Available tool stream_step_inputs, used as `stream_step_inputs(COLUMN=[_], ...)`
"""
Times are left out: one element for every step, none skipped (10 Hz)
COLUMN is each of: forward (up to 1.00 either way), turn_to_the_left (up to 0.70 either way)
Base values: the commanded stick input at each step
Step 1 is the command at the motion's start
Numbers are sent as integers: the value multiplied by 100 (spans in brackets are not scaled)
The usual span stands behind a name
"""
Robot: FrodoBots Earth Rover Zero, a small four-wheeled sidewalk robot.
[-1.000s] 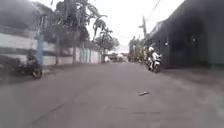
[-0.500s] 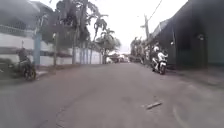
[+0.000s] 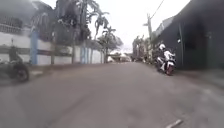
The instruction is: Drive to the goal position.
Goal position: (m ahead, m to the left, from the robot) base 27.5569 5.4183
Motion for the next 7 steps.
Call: stream_step_inputs(forward=[100, 100, 100, 100, 100, 100, 100], turn_to_the_left=[-40, -40, -40, -40, -25, -10, 0])
